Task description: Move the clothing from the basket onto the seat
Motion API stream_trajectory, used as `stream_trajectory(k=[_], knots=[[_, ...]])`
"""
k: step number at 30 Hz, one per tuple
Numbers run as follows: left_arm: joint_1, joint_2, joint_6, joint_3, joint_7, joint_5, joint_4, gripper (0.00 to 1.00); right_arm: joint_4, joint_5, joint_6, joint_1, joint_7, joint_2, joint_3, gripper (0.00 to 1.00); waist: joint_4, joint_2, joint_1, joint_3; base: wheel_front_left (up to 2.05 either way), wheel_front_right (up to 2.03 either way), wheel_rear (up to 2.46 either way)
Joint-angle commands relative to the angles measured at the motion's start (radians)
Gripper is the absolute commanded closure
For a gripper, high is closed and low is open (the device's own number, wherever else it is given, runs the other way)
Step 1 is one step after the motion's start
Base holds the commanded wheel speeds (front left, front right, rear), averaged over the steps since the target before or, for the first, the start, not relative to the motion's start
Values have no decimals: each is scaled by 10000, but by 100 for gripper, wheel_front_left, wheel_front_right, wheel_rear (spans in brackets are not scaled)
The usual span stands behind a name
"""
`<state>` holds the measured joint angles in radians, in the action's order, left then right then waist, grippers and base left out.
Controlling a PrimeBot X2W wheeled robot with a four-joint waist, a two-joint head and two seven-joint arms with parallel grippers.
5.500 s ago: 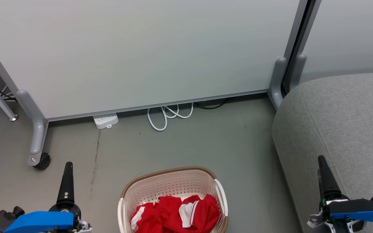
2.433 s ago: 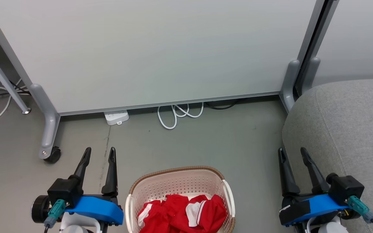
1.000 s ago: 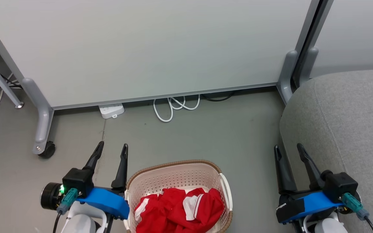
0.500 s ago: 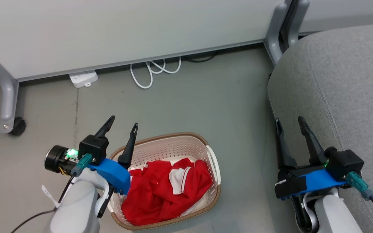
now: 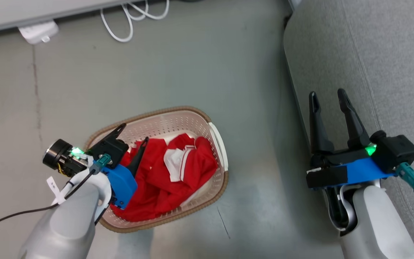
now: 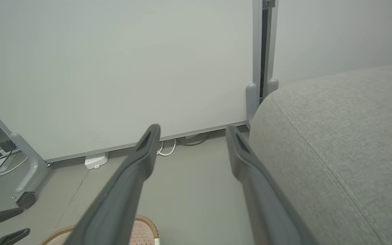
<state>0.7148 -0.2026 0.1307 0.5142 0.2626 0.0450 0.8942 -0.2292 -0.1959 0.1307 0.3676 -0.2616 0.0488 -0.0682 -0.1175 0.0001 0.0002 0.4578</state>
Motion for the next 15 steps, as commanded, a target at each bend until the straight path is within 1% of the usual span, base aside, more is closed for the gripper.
stream_trajectory(k=[1,6,15], knots=[[288,-149,-13,179,33,74,202,0,66,-50,-1,213,-52,27,-19,0,-278,-1,-2,530,0,0,0],[826,-368,-12,1045,35,141,1133,0,210,-156,-1,538,-52,27,-68,0,-526,-1,-2,1163,0,0,0],[1967,-631,-11,2910,-70,165,2862,0,445,-265,1,984,-53,26,-64,0,-886,-1,-2,2279,0,0,0]])
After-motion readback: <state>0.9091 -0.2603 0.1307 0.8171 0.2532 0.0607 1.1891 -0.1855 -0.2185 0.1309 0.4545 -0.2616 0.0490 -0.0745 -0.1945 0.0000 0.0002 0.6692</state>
